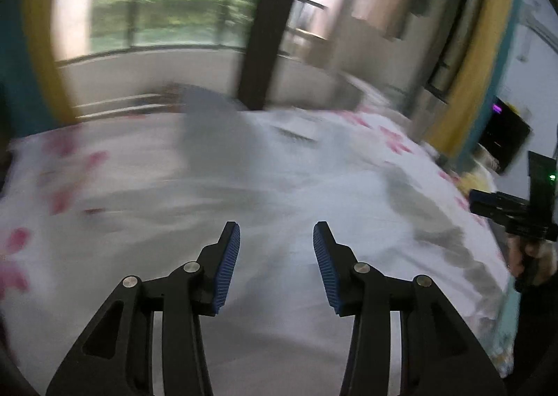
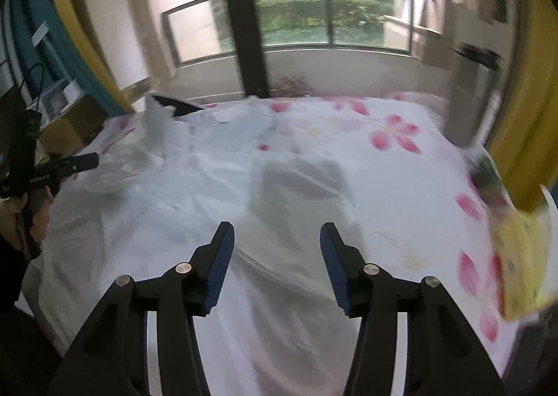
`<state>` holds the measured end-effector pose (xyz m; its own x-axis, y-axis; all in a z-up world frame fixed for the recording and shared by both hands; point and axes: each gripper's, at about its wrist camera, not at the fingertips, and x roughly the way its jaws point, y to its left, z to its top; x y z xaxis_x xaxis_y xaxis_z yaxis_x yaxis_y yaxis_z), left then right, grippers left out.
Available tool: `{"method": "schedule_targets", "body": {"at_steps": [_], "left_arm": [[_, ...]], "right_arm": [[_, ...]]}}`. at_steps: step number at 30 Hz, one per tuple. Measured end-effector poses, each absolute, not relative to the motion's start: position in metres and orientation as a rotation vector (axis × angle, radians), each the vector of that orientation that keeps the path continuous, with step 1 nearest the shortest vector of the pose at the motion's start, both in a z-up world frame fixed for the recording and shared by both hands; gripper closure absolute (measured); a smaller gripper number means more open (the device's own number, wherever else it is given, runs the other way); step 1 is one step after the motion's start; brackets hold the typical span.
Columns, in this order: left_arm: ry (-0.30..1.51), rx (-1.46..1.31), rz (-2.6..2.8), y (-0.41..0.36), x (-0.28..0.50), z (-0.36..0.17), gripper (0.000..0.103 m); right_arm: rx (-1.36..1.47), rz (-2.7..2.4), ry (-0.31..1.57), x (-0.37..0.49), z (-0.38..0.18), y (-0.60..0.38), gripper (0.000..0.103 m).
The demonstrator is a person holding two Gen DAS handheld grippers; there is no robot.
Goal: Fold large clothes
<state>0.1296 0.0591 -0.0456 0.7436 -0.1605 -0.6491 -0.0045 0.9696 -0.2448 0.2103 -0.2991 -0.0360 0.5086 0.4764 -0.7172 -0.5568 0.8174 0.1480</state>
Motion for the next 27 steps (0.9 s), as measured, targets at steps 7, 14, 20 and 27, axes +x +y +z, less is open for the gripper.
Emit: {"method": "schedule_targets", "body": {"at_steps": [7, 14, 20, 27], "left_arm": [[0.702, -0.319, 0.082, 0.145, 0.087, -0.049, 0.057], [0.706, -0.309, 0.293, 0.201, 0.076, -0.073, 0.057], [0.689, -0.372, 0.356, 0.231, 0.070, -0.083, 0.057], [0.701, -0.464, 0.350, 0.247, 0.068, -0.099, 0.057]], "right_arm": [[-0.262, 0.763, 0.813, 0.225, -0.030, -0.189, 0.052], [-0.442, 0.907, 0.778, 0.229, -0.037, -0.062, 0.052], [-0.547, 1.014, 0.757, 0.225, -0.055, 0.031, 0.052], [-0.591, 1.108, 0.775, 0.230, -0.074, 0.103, 0.052]]}}
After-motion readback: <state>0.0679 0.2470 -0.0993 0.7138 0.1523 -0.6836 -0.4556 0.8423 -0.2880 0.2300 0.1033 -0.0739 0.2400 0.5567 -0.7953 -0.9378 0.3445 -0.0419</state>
